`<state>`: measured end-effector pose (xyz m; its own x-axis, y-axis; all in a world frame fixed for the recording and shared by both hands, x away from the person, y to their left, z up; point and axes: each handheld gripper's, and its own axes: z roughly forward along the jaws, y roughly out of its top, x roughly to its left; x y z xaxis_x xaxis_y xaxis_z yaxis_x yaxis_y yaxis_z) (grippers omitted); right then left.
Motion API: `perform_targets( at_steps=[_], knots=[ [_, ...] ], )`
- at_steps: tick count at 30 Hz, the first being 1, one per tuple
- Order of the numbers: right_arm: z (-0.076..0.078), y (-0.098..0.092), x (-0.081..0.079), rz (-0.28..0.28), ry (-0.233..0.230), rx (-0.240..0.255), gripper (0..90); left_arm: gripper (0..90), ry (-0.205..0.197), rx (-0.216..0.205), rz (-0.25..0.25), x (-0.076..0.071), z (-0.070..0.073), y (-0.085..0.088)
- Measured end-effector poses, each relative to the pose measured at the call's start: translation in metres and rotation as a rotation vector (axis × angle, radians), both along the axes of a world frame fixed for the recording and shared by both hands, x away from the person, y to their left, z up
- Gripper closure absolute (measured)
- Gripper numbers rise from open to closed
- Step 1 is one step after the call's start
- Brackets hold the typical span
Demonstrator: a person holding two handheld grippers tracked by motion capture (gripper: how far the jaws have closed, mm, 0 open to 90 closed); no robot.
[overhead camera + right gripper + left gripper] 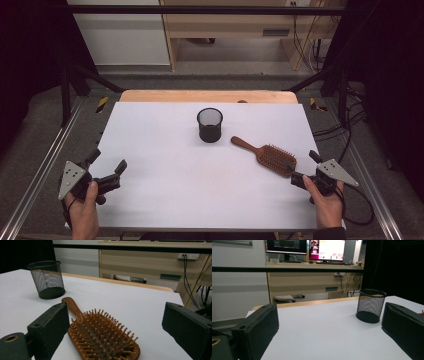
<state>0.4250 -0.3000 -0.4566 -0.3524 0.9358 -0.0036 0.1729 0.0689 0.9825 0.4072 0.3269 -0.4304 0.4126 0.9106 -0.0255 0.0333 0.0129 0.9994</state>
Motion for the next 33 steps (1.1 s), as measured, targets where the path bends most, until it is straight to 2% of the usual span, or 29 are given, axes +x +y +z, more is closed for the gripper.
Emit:
perform_targets(
  at_steps=[3, 8, 11, 23, 27, 28, 30, 31, 32, 33],
  knots=[
    [0.0001, 0.0000, -0.0011, -0.016, -0.002, -0.005, 6.6, 1.1, 0.000, -0.001, -0.006, 0.0001, -0.0001, -0.0002],
    [0.0008, -0.0017, -0.0025, -0.026, -0.003, 0.015, 5.9, 1.1, -0.015, 0.003, -0.011, -0.0015, 0.0018, 0.0008],
    [0.0001, -0.0016, -0.0019, -0.027, 0.015, 0.020, 5.4, 1.1, -0.011, 0.002, -0.009, -0.0006, 0.0012, 0.0006],
    [0.0015, -0.0013, -0.0028, -0.058, 0.033, 0.030, 7.1, 1.3, -0.015, 0.003, -0.001, -0.0013, 0.0021, 0.0015],
    [0.0020, -0.0020, -0.0043, -0.068, 0.052, 0.029, 10.7, 1.3, -0.016, 0.005, 0.001, -0.0018, 0.0022, 0.0015],
    [0.0024, -0.0017, -0.0060, -0.074, 0.068, 0.022, 17.5, 1.3, -0.017, 0.003, 0.003, -0.0018, 0.0023, 0.0015],
    [0.0030, -0.0016, -0.0078, -0.071, 0.080, 0.018, 23.1, 1.4, -0.017, 0.003, 0.005, -0.0018, 0.0023, 0.0018],
    [0.0030, -0.0016, -0.0078, -0.071, 0.080, 0.018, 23.1, 1.4, -0.017, 0.003, 0.005, -0.0018, 0.0023, 0.0018],
    [0.0033, -0.0023, -0.0084, -0.066, 0.089, 0.017, 33.9, 1.5, -0.017, 0.002, 0.009, -0.0017, 0.0022, 0.0021],
    [0.0033, -0.0023, -0.0084, -0.066, 0.089, 0.017, 33.9, 1.5, -0.017, 0.002, 0.009, -0.0017, 0.0022, 0.0021]
  ],
)
